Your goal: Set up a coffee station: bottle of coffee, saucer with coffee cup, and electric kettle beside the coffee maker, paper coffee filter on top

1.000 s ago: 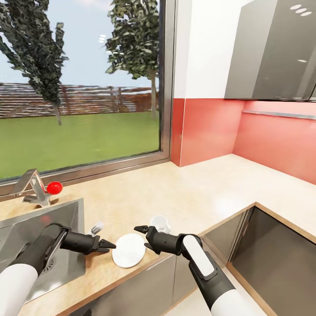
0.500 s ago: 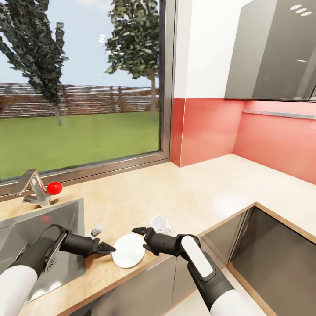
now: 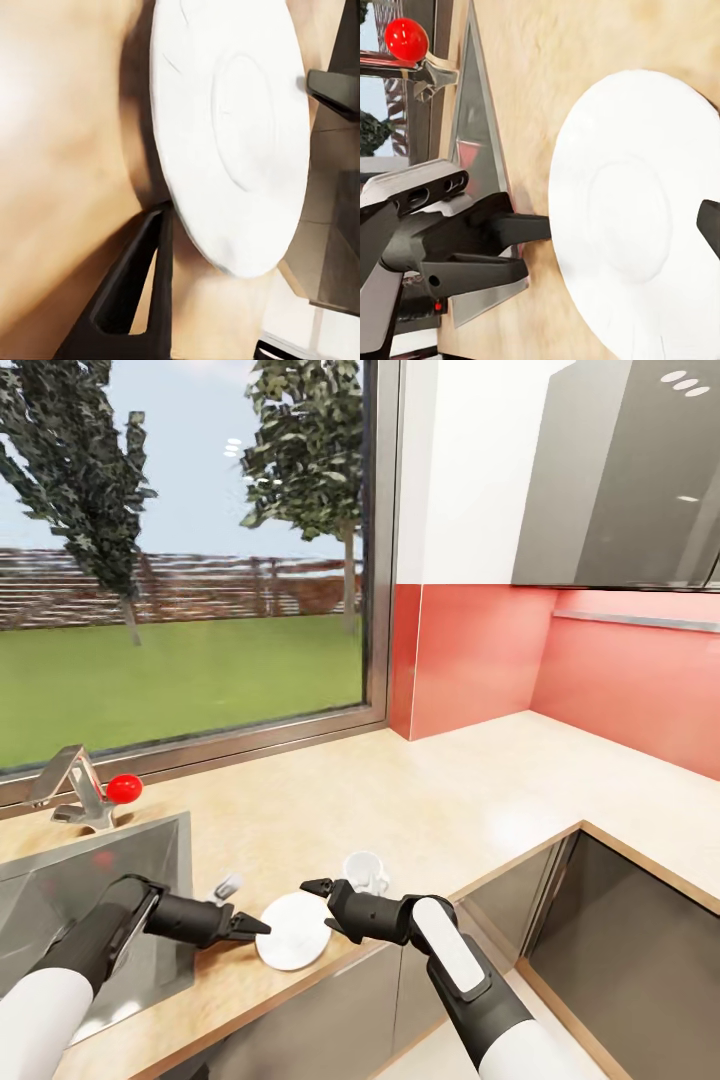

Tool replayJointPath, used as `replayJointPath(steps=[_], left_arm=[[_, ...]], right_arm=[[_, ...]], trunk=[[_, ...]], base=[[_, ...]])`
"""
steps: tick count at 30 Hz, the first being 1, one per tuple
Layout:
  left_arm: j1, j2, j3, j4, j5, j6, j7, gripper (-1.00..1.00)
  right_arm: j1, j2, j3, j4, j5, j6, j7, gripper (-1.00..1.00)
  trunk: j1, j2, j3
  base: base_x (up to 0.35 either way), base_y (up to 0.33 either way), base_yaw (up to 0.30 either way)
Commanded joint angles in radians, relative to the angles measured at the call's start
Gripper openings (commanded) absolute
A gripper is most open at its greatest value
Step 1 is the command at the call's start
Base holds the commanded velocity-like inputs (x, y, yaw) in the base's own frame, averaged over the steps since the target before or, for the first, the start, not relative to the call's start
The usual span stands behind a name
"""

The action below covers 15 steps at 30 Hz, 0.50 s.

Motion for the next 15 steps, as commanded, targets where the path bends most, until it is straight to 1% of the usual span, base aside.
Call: replayJointPath(steps=[1,9,15], left_arm=[[-0.001,-0.001,-0.001,-0.002,-0.01,0.009,-0.008,1.0],[-0.001,-0.021,0.002,-0.005,-0.01,0.01,-0.009,1.0],[-0.001,-0.026,0.002,-0.006,-0.01,0.01,-0.008,1.0]], right_arm=[[-0.001,0.0,0.0,-0.001,-0.01,0.002,-0.009,1.0],[-0.001,0.0,0.0,-0.001,-0.01,0.002,-0.009,1.0],[-0.001,0.0,0.0,-0.001,-0.01,0.002,-0.009,1.0]], trunk=[[0.0,-0.001,-0.001],[0.0,-0.001,-0.001],[0.0,-0.001,-0.001]], base=[[0.0,0.0,0.0],[0.0,0.0,0.0],[0.0,0.0,0.0]])
